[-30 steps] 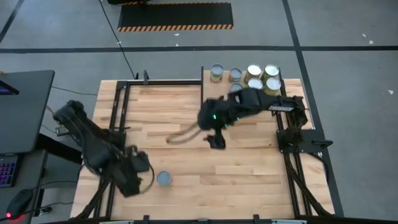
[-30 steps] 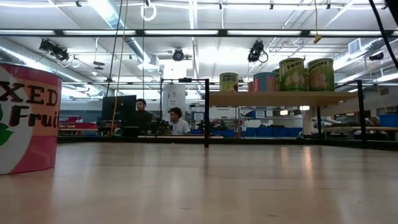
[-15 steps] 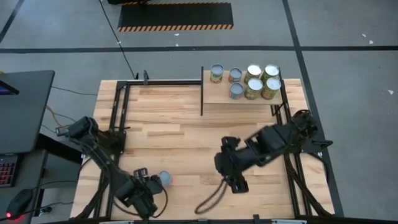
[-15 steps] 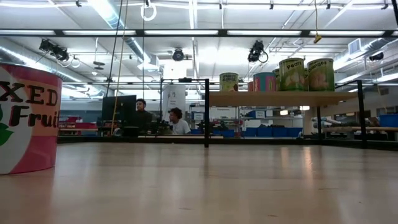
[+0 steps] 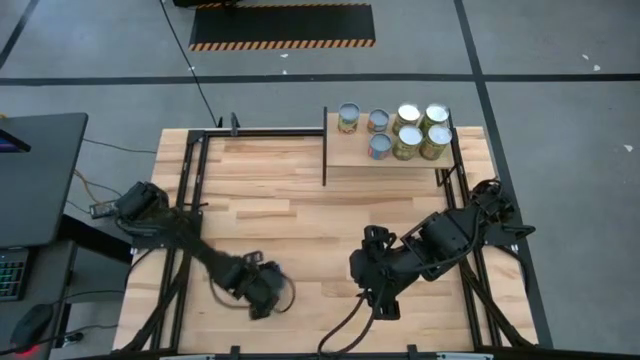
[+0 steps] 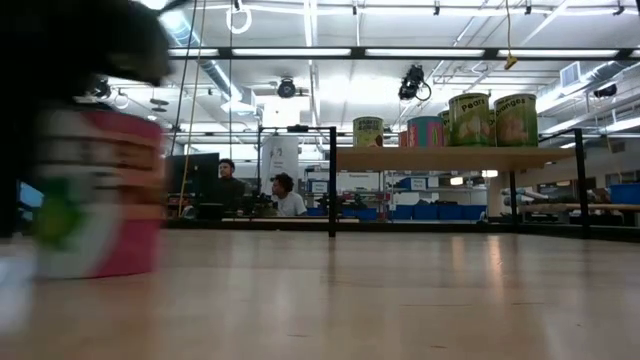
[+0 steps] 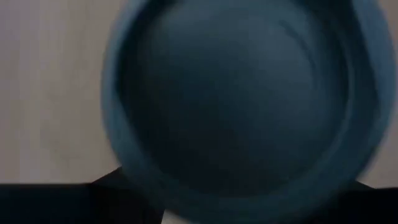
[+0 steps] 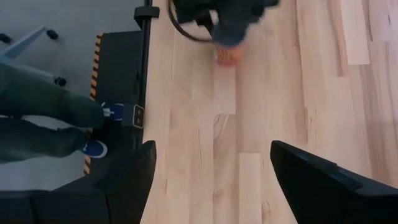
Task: Pick and place cans onto a shelf
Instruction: Put the small canned mixed fruits on the shelf
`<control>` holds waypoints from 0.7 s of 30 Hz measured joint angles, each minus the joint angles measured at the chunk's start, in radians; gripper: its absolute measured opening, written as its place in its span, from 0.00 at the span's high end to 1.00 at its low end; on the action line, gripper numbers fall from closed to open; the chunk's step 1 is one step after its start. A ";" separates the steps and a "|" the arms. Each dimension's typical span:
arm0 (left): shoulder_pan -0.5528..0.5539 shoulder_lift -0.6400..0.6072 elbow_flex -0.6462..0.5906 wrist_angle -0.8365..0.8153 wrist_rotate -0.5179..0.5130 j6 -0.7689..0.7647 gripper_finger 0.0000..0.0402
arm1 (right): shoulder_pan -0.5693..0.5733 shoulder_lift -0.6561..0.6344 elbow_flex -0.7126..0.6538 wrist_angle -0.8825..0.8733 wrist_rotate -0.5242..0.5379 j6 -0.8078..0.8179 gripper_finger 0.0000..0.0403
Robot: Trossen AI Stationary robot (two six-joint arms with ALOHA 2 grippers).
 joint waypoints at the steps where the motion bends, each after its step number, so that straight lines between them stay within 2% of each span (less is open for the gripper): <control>1: 0.027 0.000 -0.001 0.018 -0.017 0.039 0.43 | -0.003 0.000 0.000 0.003 0.001 0.002 0.20; 4: 0.114 0.000 -0.001 0.116 -0.059 0.184 0.43 | -0.016 0.000 0.000 0.003 0.002 0.001 0.20; 11: 0.291 0.038 -0.001 0.387 -0.062 0.440 0.43 | -0.036 0.000 0.000 -0.024 0.007 0.019 0.20; 14: 0.342 0.040 -0.001 0.398 -0.058 0.483 0.43 | -0.041 -0.002 -0.015 -0.026 0.054 0.047 0.20; 16: 0.367 0.020 -0.001 0.347 -0.035 0.487 0.43 | -0.046 -0.001 -0.031 -0.026 0.077 0.054 0.20; 18: 0.387 -0.025 -0.001 0.314 -0.001 0.487 0.43 | -0.056 -0.002 -0.064 -0.024 0.071 0.060 0.19; 21: 0.391 -0.117 0.000 0.216 -0.011 0.505 0.43 | -0.088 -0.001 -0.143 0.006 0.010 0.057 0.15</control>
